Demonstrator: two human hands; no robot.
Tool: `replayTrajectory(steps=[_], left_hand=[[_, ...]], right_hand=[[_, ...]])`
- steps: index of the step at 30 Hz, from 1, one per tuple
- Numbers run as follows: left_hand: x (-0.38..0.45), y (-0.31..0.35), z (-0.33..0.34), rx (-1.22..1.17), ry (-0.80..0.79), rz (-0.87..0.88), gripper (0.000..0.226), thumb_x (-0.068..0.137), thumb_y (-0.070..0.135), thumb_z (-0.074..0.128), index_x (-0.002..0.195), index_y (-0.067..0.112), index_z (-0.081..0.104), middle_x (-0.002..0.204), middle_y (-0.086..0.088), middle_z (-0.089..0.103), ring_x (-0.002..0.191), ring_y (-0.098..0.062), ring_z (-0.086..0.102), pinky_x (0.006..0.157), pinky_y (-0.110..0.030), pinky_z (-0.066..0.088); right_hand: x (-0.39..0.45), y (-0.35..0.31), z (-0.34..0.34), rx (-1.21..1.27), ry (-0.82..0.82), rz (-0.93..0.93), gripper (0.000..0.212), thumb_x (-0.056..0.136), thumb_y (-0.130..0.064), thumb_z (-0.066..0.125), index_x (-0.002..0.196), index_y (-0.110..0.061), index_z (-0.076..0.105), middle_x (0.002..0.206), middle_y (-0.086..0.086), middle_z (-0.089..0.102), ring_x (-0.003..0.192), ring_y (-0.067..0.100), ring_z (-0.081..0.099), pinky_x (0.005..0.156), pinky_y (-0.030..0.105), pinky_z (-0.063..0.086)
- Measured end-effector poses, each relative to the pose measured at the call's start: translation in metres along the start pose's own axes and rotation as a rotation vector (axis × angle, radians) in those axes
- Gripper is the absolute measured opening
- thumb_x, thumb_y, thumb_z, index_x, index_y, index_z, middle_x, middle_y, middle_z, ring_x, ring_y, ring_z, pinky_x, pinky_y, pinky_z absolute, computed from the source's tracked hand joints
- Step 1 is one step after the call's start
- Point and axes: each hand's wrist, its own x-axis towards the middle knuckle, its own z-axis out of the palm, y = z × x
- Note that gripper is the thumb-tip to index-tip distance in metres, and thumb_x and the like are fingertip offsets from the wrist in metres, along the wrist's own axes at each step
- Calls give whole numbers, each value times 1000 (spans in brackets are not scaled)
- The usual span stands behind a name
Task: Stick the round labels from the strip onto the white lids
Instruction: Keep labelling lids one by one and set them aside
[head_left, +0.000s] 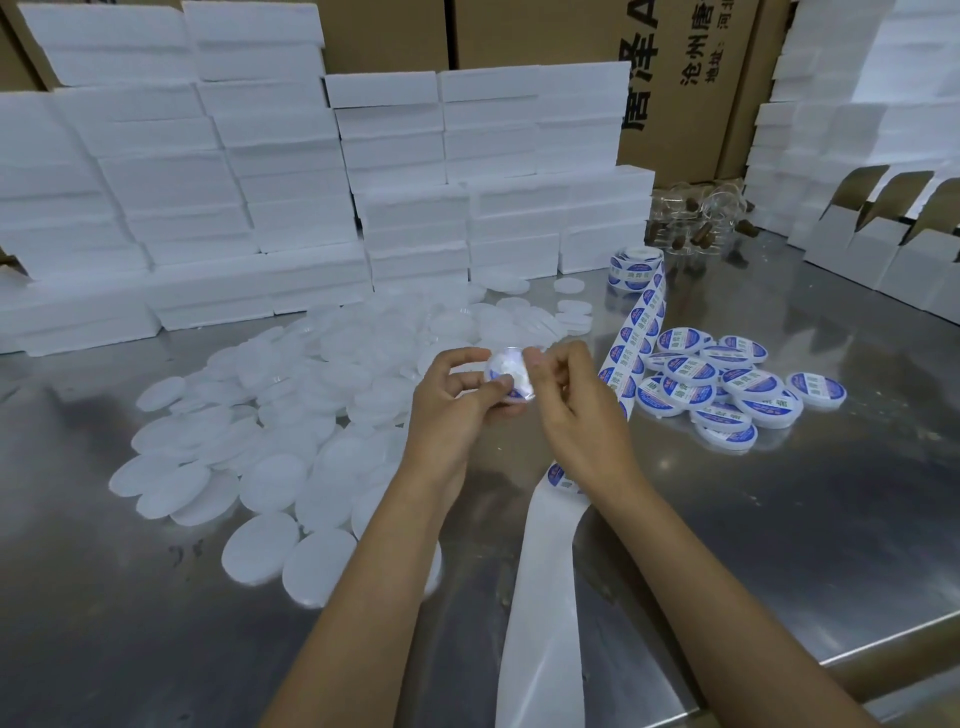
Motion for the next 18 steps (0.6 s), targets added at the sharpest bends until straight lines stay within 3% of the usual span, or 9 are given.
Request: replayTrajectory(steps=[5, 11, 16, 18], left_hand=[[1, 2, -3, -29, -53, -5, 42, 88, -9, 65, 123, 15, 66, 108, -15, 75, 92, -21, 76, 71, -24, 59], [-3, 1, 1, -83, -2, 40, 24, 89, -5, 70, 109, 10, 71, 94, -9, 78, 83, -21, 77, 65, -24, 60], [-2, -1, 2, -81, 64, 57, 16, 91, -2, 69, 101, 10, 73, 88, -9, 78, 78, -24, 76, 63, -26, 60], [-1, -1, 2, -88, 79, 50, 12, 90, 2, 72, 101, 7, 73, 88, -12, 78, 78, -28, 76, 63, -29, 61]], right_hand=[[1, 5, 2, -188, -69, -5, 52, 76, -86, 43, 85, -35, 40, 70, -10, 54, 71, 2, 54, 57, 29, 38], [2, 7, -2, -140, -90, -84, 38, 95, -63, 47, 79, -30, 41, 60, -7, 53, 60, 9, 52, 54, 30, 36], [0, 4, -6, -231, -74, -92, 47, 90, -73, 41, 70, -31, 37, 58, -14, 51, 61, 6, 52, 54, 28, 31], [0, 4, -7, -237, -61, -102, 46, 94, -66, 44, 65, -32, 33, 52, -10, 45, 55, 8, 48, 54, 30, 29]])
